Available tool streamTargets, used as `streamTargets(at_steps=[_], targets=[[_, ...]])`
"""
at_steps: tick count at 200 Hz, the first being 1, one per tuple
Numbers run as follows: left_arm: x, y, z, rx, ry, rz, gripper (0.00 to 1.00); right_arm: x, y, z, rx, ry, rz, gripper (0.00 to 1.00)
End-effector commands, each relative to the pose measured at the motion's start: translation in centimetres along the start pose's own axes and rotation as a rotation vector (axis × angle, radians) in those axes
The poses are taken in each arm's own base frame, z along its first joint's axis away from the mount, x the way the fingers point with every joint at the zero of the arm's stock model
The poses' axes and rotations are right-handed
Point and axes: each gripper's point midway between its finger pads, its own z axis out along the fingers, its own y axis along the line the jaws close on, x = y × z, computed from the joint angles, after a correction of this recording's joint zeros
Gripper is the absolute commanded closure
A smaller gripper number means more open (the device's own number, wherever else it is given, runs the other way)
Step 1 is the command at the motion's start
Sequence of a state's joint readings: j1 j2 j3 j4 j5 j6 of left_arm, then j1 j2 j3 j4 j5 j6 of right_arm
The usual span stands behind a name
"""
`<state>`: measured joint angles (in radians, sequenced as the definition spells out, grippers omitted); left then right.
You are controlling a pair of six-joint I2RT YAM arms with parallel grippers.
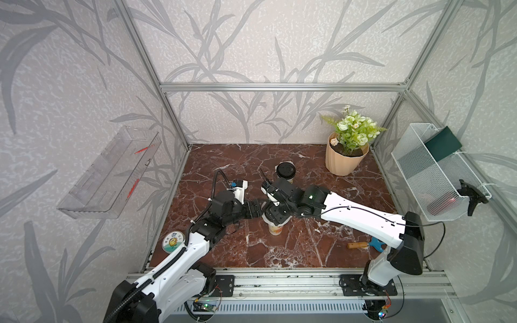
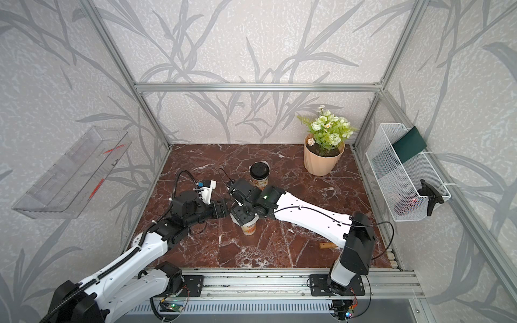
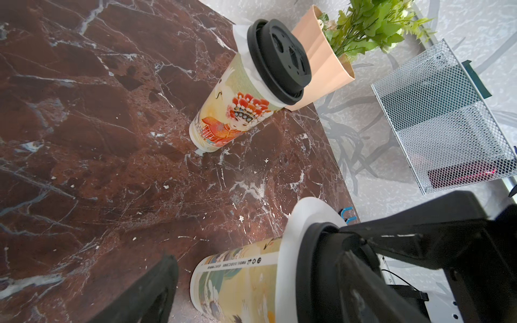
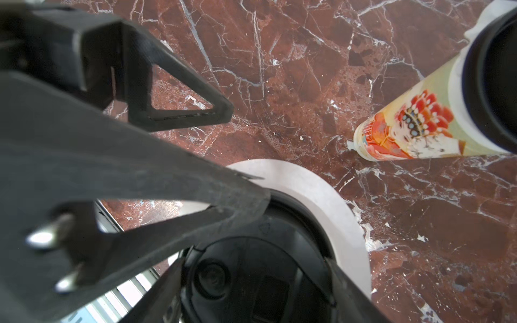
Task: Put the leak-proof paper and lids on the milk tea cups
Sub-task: Secure the cup lid on the cup.
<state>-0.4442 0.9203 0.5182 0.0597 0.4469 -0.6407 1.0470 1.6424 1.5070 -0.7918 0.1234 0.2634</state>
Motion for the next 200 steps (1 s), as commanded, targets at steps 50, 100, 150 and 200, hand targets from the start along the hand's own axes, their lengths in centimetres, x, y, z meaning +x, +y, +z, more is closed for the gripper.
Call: streamTargets(at_steps=[50,100,150,200], targets=[[-0.3,-0.9,0.4,0.026,0.028,0.053,0.1,0.3,-0.7,0.4,0.04,0.031,-0.018,0.3],[0.7,-0.6,1.2,0.02,0.102,0.061,0.13,0.0,-1.1,-0.1,0.054,0.006,-0.013,0.26],[1.8,0.5,1.1,-0.028,0.13,0.076,0.15,0.2,-2.3,0.2,0.042,-0.014,0.043,0.24],[2.6,1.3,1.2,-0.06,0.157,0.099,0.19,0.4,-2.7,-0.2,-0.065,-0.084,0.139,0.22]])
